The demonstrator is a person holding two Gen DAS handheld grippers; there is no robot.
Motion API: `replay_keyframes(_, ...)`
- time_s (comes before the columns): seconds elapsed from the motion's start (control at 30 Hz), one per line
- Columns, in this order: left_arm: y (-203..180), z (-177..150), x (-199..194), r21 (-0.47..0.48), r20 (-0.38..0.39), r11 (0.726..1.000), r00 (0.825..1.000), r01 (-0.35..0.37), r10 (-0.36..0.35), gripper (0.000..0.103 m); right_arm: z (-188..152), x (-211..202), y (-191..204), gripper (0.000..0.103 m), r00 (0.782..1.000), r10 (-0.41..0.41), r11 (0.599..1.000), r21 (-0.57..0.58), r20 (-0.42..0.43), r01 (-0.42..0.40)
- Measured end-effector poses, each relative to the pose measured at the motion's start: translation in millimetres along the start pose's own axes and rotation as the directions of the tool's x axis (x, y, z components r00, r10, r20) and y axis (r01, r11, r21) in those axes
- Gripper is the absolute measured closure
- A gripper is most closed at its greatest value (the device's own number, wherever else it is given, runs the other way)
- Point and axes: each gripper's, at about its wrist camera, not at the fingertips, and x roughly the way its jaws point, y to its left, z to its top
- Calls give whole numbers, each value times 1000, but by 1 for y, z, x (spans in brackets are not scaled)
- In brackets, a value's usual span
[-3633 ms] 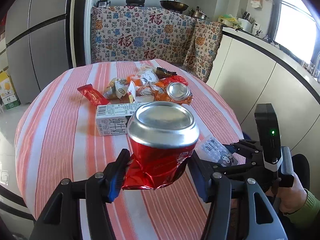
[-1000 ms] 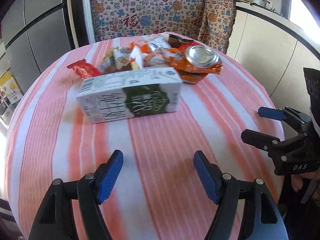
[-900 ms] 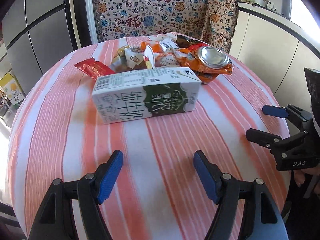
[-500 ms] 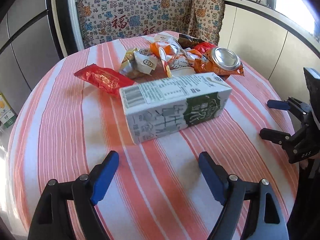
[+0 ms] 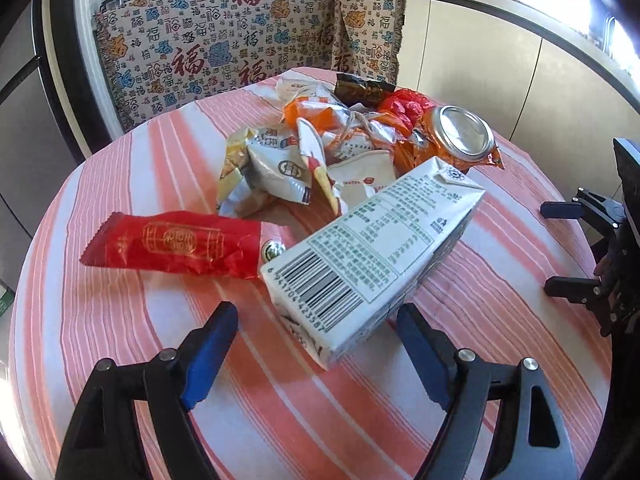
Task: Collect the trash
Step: 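Return to the table and grasp the white milk carton with the left gripper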
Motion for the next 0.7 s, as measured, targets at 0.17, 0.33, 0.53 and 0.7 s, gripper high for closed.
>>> replay_keyframes(0.17,-25,0,-12,103,69,991,993,84,-91,21,0,0,0,0,1000,0,1000,1,0,0)
replay_keyframes(0.33,-58,-19,-17,186,1,964,981,192,-195,21,1,-1,0,0,1000,0,1000,1,4,0)
replay_keyframes(0.53,-65,-2,-6,104,51,993,997,53,-59,20,1,-1,0,0,1000,0,1000,2,4,0)
replay_keyframes(0.7,-66,13,3,37,74,998,996,46,-49,42,1,-1,0,0,1000,1,1000,4,8,-1)
